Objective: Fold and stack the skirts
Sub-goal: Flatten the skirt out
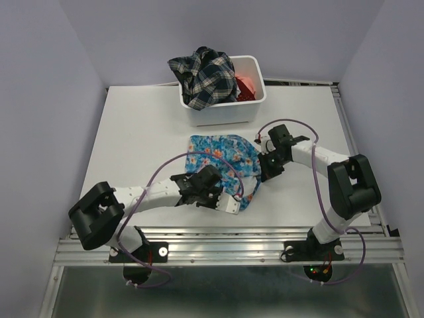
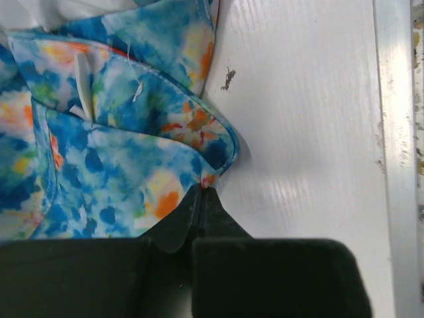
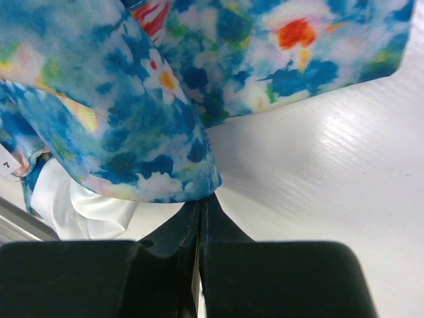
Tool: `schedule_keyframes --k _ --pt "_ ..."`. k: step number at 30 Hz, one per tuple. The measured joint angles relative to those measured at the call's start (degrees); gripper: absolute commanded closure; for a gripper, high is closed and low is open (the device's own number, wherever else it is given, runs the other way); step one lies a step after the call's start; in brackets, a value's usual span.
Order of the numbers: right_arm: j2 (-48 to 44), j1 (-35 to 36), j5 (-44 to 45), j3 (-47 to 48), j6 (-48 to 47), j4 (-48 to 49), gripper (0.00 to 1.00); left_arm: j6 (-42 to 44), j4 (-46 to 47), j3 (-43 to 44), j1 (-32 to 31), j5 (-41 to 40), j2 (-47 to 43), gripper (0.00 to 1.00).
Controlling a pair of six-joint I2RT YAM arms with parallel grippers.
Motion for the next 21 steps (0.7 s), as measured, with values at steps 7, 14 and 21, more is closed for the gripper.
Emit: schedule_keyframes --k 7,14,21 --pt "0.0 -1.0 4.6 0.3 -2.8 0.3 0.99 -6.3 -15.2 17.5 4.4 -0.7 -7.3 1.00" --pt "-1.4 -1.6 8.7 0.5 -5.7 0.8 0.41 -13.8 -14.4 34.3 10.8 -4.6 -18.2 1.00" --pt "-10.8 -3.5 5.9 2.0 -11.7 0.1 0.03 -17.6 -9.3 39.0 11.0 -12.6 -13.8 1.00"
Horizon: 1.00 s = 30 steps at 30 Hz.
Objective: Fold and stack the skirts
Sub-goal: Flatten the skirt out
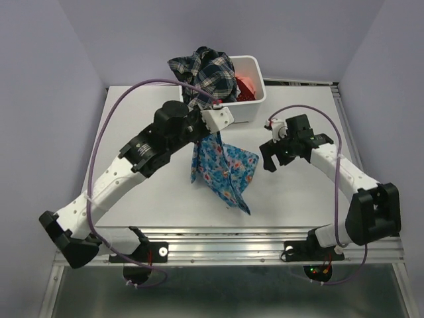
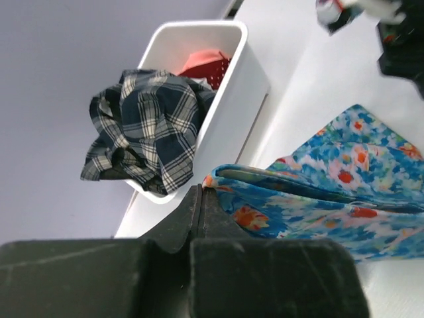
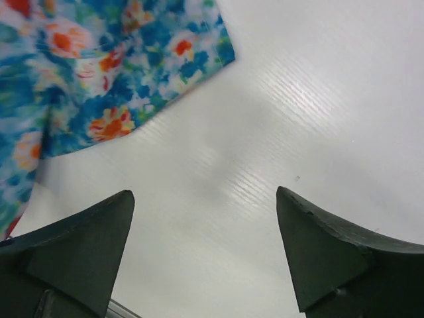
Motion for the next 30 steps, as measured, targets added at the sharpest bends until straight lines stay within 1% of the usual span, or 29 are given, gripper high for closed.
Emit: schedule_keyframes --k 1,5,8,13,17,19,27,29,30 --pt "-1.8 -0.2 -0.9 0.0 -0.8 -0.2 0.00 -0.1 0.1 0.6 0.0 -1.0 2.0 1.00" --pt "-11.0 -0.2 -8.2 -1.1 -5.6 -0.5 0.00 -0.7 -1.9 4.4 0.3 -3.8 9.4 1.00" --pt "-14.8 -0.2 -13.1 -3.6 -8.8 -1.1 0.00 -1.2 -3.1 7.2 0.7 -5.5 13.8 1.00" --pt "-18.3 -0.1 -20.5 -8.4 -13.2 -6.8 0.00 -2.3 -4.6 10.0 1.9 -6.5 16.7 1.00" --pt "-20.5 2.0 -22.9 -9.9 -15.4 -9.0 0.00 -2.7 -4.6 10.8 2.8 -6.7 17.1 1.00" --pt "-19.7 3.1 -23.3 -10.1 -16.5 -9.0 0.00 -2.8 -4.7 10.9 3.1 -6.8 17.2 1.00" --pt "-4.3 5.1 -25.1 -10.1 -18.2 -5.9 0.00 -2.7 -4.9 11.1 3.3 -7.9 17.2 1.00" --pt "-2.4 5.8 -26.0 -10.1 -18.2 -5.3 0.03 -2.7 -4.9 11.1 3.6 -8.0 17.2 1.00" --pt "-1.2 6.5 -26.4 -10.0 -18.2 -4.8 0.09 -2.7 -4.8 11.1 3.7 -8.1 17.2 1.00"
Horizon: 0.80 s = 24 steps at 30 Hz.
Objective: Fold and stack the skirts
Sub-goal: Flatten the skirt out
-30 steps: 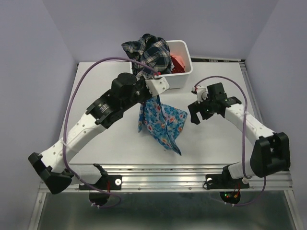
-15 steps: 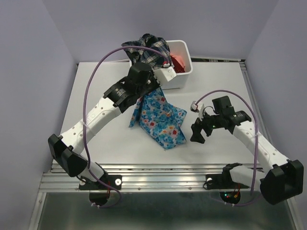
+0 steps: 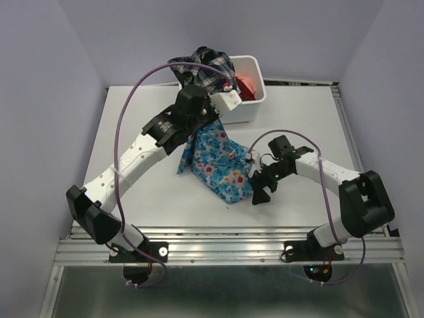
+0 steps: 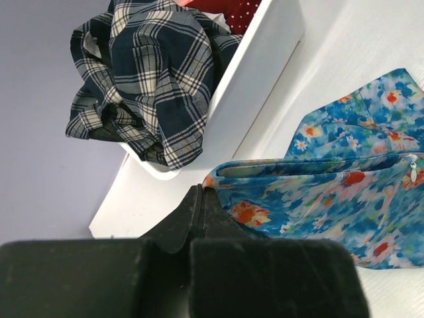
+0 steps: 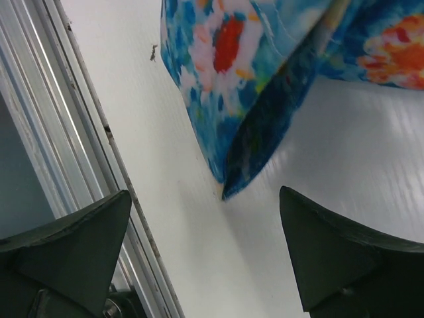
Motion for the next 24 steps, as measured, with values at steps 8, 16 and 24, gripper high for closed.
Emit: schedule_keyframes --k 8,16,24 --pt "4.3 3.1 -1.2 0.3 3.3 7.0 0.61 -0.4 0.3 -0.3 1.2 -0.2 -0.1 1.00" --pt "2.6 3.1 5.7 2.0 6.9 11.6 0.99 -3.1 0.9 -3.0 6.2 1.3 -4.5 1.00" --pt "-2.8 4.5 7.3 19.6 7.1 5.1 0.99 -6.9 3.8 -13.2 15.6 2.0 -20.0 1.00"
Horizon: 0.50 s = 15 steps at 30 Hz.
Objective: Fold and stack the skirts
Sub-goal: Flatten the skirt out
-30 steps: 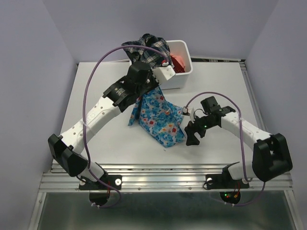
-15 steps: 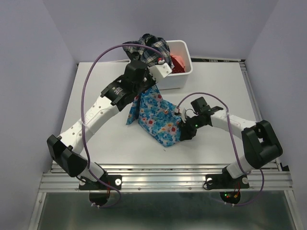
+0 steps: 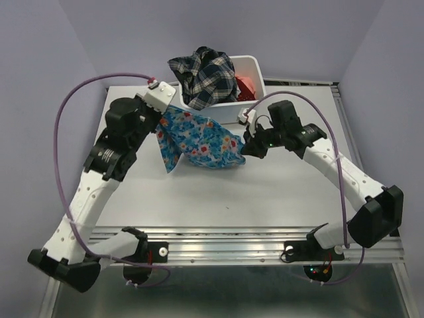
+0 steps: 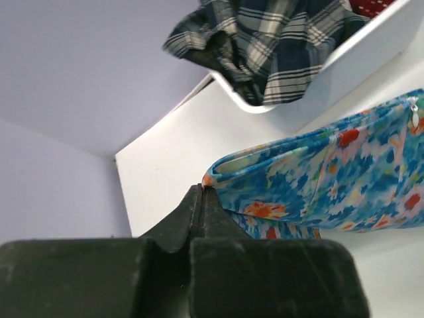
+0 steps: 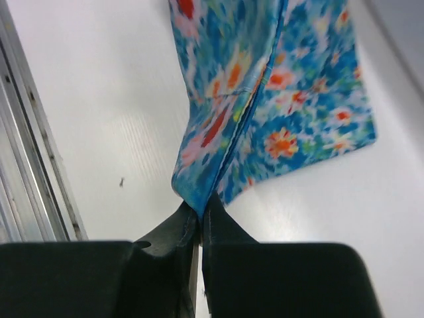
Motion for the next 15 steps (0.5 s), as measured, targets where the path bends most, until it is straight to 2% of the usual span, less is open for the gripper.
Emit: schedule_keyframes --k 7,15 --pt "3.2 11.8 -3.0 19.1 1.9 -5.0 0.99 -1.6 3.6 -2.2 6.2 -4.7 -15.7 1.00" --pt "5.1 19.6 -4.5 26.6 9.2 -7.1 0.99 1.8 7.4 0.9 8.9 -12.2 -25.0 1.00"
